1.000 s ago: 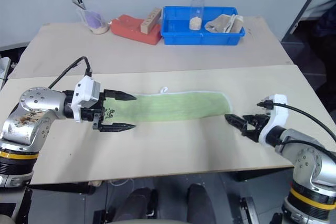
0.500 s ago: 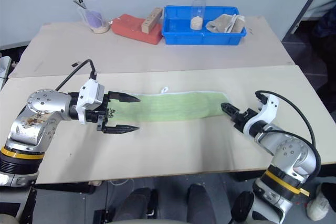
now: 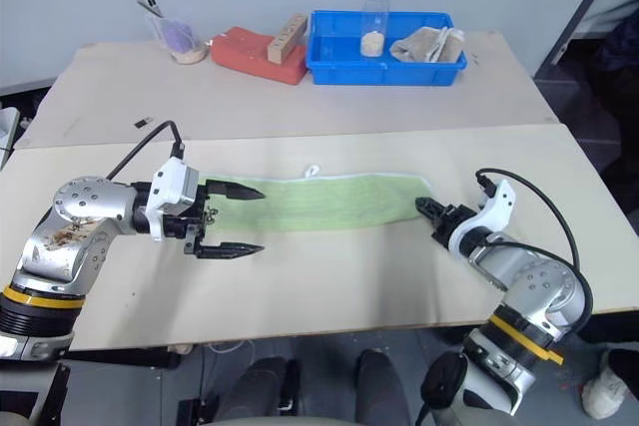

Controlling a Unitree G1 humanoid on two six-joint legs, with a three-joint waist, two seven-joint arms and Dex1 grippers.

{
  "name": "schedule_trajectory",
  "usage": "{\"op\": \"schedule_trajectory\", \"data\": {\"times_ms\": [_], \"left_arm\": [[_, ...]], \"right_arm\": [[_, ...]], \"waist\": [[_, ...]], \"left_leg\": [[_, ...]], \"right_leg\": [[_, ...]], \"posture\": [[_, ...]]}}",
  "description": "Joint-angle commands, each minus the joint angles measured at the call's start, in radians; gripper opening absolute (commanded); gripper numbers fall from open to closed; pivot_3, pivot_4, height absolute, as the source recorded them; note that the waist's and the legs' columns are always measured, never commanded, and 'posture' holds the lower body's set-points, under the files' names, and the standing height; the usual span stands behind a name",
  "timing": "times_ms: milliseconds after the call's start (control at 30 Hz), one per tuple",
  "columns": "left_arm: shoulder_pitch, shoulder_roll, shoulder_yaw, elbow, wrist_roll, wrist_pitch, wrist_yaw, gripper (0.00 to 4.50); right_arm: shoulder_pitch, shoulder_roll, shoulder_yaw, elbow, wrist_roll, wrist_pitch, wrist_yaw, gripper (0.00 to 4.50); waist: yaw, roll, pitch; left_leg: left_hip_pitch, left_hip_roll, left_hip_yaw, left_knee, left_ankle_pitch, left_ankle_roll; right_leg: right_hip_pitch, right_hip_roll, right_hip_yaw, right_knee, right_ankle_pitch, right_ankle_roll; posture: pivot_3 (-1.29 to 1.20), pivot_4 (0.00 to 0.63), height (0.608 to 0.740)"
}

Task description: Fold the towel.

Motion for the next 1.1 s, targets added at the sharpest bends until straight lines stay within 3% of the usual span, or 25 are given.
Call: {"op": "schedule_trajectory", "data": {"times_ms": [33,300,433,633,733,867,1100], "left_arm": [[-0.001,0.003,0.016,-0.013,0.002,-0.021,0.009,4.5],[0.003,0.007,0.023,0.0,0.007,-0.031,0.018,4.5],[0.019,0.016,0.038,-0.004,0.005,-0.027,0.028,4.5],[0.052,0.043,0.09,-0.025,-0.014,-0.004,0.058,4.5],[0.065,0.054,0.119,-0.05,-0.035,0.022,0.076,4.5],[0.087,0.072,0.155,-0.109,-0.067,0.067,0.1,4.5],[0.135,0.093,0.213,-0.193,-0.104,0.126,0.158,4.5]], "right_arm": [[-0.005,0.014,-0.013,-0.023,0.03,-0.007,-0.023,2.66],[0.0,-0.057,0.019,0.019,0.04,-0.079,0.008,0.14],[0.028,-0.164,0.123,0.026,0.034,-0.118,0.102,0.06],[0.096,-0.405,0.498,-0.122,0.009,-0.245,0.358,0.06],[0.091,-0.473,0.671,-0.184,-0.027,-0.31,0.435,0.06],[0.042,-0.444,0.841,-0.184,-0.084,-0.373,0.437,0.06],[-0.092,-0.361,1.025,-0.035,-0.217,-0.5,0.454,0.06]], "waist": [[-0.001,0.0,0.0],[0.0,0.0,0.0],[0.0,0.0,0.0],[-0.006,0.0,0.0],[-0.01,0.0,0.0],[-0.01,0.0,0.0],[0.001,0.0,0.0]], "left_leg": [[0.0,0.0,0.0,0.0,0.0,0.0],[0.0,0.0,0.0,0.0,0.0,0.0],[-0.001,0.0,0.0,0.0,0.0,0.0],[-0.001,0.001,0.0,-0.001,0.0,0.0],[-0.001,0.002,0.0,-0.002,0.0,0.0],[-0.001,0.003,-0.001,-0.001,0.0,0.0],[-0.002,0.002,-0.001,0.0,0.0,0.0]], "right_leg": [[0.0,0.0,0.0,0.0,0.0,0.0],[0.0,0.001,0.001,0.0,0.0,0.0],[0.0,0.001,0.001,-0.001,0.0,0.0],[0.0,0.004,0.001,-0.009,0.0,-0.001],[0.0,0.005,0.001,-0.01,0.0,-0.001],[0.0,0.005,0.001,-0.01,0.0,-0.001],[0.0,0.003,0.001,-0.01,0.001,-0.001]], "posture": [[0.0,0.15,0.74],[0.0,0.15,0.74],[0.0,0.15,0.74],[0.0,0.15,0.74],[0.0,0.15,0.74],[0.0,0.15,0.74],[0.0,0.15,0.74]]}}
